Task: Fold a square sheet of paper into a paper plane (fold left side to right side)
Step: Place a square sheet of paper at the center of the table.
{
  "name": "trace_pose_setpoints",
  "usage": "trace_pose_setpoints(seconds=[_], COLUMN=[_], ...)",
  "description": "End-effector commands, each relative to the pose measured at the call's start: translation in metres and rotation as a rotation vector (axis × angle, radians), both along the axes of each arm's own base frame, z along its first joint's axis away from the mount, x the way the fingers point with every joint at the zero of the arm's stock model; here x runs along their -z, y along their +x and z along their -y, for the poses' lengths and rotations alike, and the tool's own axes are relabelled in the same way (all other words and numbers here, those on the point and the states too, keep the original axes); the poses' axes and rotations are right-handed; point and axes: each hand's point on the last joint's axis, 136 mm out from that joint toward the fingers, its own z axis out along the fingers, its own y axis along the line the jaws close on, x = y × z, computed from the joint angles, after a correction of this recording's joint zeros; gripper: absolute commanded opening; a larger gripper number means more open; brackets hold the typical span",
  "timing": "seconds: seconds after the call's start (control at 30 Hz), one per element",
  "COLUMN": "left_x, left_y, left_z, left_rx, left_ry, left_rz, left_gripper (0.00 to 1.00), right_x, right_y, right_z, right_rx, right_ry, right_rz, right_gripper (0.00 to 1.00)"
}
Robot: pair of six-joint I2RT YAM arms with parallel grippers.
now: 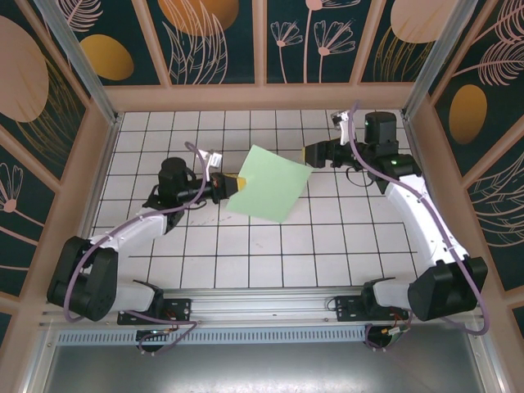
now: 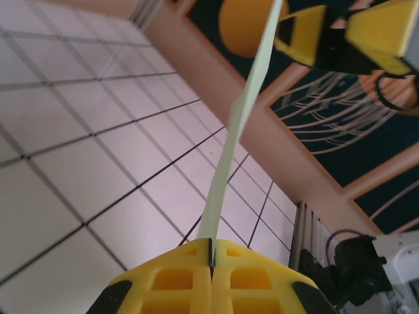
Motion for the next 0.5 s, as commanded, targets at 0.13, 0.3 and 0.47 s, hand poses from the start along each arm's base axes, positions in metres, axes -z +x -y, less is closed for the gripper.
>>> trace_pose_setpoints(seconds=[0.13, 0.3, 0.47], left_x=[0.042, 0.09, 0.117], left_y=[0.021, 0.029, 0.031], left_z=[-0.016, -0.023, -0.029], left_rx=[-0.198, -0.262, -0.294], left_ry=[-0.027, 0.083, 0.175], left_rz=[-0.154, -0.276, -0.35], left_gripper=[0.0, 0.0, 0.0], right_x=[0.024, 0.07, 0.115], right_y=[0.01, 0.007, 0.0], right_z=[0.005, -0.01, -0.036], right_rx=[0.136, 0.148, 0.14], right_ry=[0.094, 0.149, 0.165], right_rz=[-0.083, -0.244, -0.374], right_gripper=[0.78, 0.48, 0.24])
